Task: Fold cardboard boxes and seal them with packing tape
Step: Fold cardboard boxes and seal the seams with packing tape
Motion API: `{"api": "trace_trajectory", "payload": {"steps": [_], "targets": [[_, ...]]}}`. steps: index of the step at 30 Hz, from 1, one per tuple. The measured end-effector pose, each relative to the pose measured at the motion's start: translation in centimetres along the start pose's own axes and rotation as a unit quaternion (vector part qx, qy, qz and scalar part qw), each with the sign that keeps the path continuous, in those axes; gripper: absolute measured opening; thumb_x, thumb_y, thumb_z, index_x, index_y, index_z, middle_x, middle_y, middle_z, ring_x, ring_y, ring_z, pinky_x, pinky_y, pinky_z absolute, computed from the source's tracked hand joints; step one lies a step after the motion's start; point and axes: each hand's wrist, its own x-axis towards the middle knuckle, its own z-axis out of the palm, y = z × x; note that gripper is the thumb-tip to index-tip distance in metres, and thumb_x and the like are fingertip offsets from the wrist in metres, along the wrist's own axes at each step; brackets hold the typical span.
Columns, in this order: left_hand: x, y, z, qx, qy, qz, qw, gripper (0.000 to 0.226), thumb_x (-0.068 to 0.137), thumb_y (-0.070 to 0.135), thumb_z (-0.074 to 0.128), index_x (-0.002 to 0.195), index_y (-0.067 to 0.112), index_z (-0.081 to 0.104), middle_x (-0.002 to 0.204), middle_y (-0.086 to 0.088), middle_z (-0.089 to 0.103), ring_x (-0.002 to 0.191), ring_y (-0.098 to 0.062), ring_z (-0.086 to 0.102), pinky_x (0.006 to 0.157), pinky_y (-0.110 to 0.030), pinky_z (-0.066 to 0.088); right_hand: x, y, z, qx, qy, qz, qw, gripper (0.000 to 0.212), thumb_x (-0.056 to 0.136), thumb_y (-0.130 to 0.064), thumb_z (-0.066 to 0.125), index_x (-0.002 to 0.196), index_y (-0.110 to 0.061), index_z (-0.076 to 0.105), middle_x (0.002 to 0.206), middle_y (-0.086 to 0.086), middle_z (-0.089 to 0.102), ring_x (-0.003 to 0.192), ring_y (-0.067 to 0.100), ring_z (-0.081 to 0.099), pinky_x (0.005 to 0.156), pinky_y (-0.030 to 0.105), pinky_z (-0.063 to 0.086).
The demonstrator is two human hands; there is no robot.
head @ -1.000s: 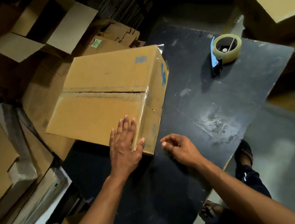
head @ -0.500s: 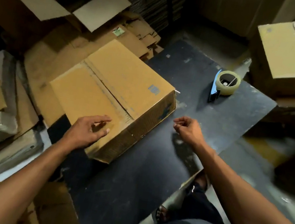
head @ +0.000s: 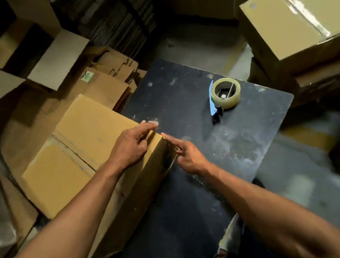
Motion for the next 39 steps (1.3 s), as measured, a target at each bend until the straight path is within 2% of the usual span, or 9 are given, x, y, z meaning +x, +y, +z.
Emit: {"api": "trace_trajectory", "payload": {"steps": [4,8,11,21,30,33,35,37,39], "targets": [[1.0,-1.7,0.9,0.029,0.025,0.014,0.999,0.046,0.09,0.016,0.054,0.127,0.034,0.072,0.119,-0.002,0.076,0.084,-0.017,0.07,0.096,-0.054,0.056,-1.3,0.7,-1.6,-0.103,-0.076,0.01,0.992,0.067,0.088,0.0,0.051,0.15,-0.023,0.052,0.149,-0.004,0.056,0.133,0.013,0.054,0.112,0.026,0.04],[1.2,-3.1,2.2,0.074,0.042,0.052,0.995,0.043,0.092,0.03,0.046,0.126,0.032,0.073,0.126,0.006,0.073,0.12,-0.015,0.064,0.107,-0.047,0.036,-1.2,-1.1,-1.4,-0.057,-0.014,-0.009,0.998,0.08,0.078,-0.03,0.043,0.158,-0.019,0.04,0.153,0.005,0.052,0.134,0.02,0.054,0.11,0.038,0.047],[0.9,-4.3,3.3,0.116,0.066,0.065,0.989,0.044,0.098,0.034,0.039,0.131,0.029,0.068,0.138,0.005,0.066,0.143,-0.011,0.045,0.105,-0.038,0.022,-2.0,-0.1,0.7,-0.014,0.03,-0.042,0.999,0.086,0.073,-0.017,0.042,0.159,-0.021,0.037,0.161,0.004,0.042,0.148,0.02,0.041,0.121,0.042,0.038],[1.5,-5.3,4.8,0.1,0.14,0.064,0.983,0.038,0.1,0.032,0.041,0.117,0.027,0.074,0.122,0.007,0.072,0.125,-0.01,0.057,0.104,-0.041,0.025,-2.0,3.6,10.1,-0.106,0.151,-0.124,0.975,0.105,0.072,0.003,0.049,0.162,-0.002,-0.005,0.171,0.015,-0.015,0.159,0.028,-0.011,0.128,0.053,0.014],[1.8,-5.4,5.0,0.096,0.157,0.067,0.981,0.034,0.101,0.032,0.041,0.112,0.031,0.073,0.119,0.011,0.07,0.117,-0.007,0.057,0.107,-0.043,0.027,-3.1,2.3,14.3,-0.184,0.203,-0.017,0.962,0.13,0.072,-0.006,0.072,0.161,-0.033,-0.018,0.162,0.011,-0.039,0.154,0.037,-0.026,0.123,0.067,0.012],[1.7,-5.4,5.0,0.097,0.155,0.072,0.98,0.036,0.101,0.034,0.039,0.112,0.031,0.072,0.118,0.012,0.07,0.117,-0.005,0.056,0.099,-0.031,0.021,-3.9,3.5,11.8,-0.16,0.178,-0.047,0.97,0.11,0.081,-0.004,0.067,0.163,-0.043,0.006,0.169,0.002,-0.025,0.158,0.032,-0.012,0.126,0.058,0.013],[1.7,-5.3,5.1,0.095,0.155,0.071,0.981,0.036,0.101,0.034,0.039,0.112,0.031,0.072,0.118,0.012,0.07,0.115,-0.004,0.055,0.097,-0.029,0.019,-3.8,3.5,9.5,-0.001,0.222,-0.103,0.97,0.072,0.086,-0.008,0.065,0.152,-0.032,0.048,0.171,0.002,0.017,0.157,0.02,0.017,0.127,0.048,0.023],[1.7,-5.3,5.0,0.095,0.159,0.071,0.98,0.035,0.101,0.034,0.039,0.112,0.031,0.072,0.118,0.012,0.07,0.114,-0.002,0.055,0.097,-0.028,0.019,-3.1,2.1,7.2,0.182,0.286,-0.081,0.937,0.037,0.088,-0.023,0.066,0.125,-0.023,0.072,0.144,0.001,0.061,0.134,0.005,0.053,0.114,0.032,0.042],[1.7,-5.3,5.0,0.091,0.161,0.069,0.98,0.035,0.101,0.034,0.04,0.112,0.032,0.073,0.118,0.013,0.07,0.114,-0.002,0.055,0.097,-0.029,0.02,-2.2,0.3,5.3,0.24,0.275,-0.051,0.93,0.033,0.091,-0.044,0.068,0.1,-0.014,0.08,0.097,-0.005,0.075,0.092,0.006,0.068,0.086,0.031,0.051]]}}
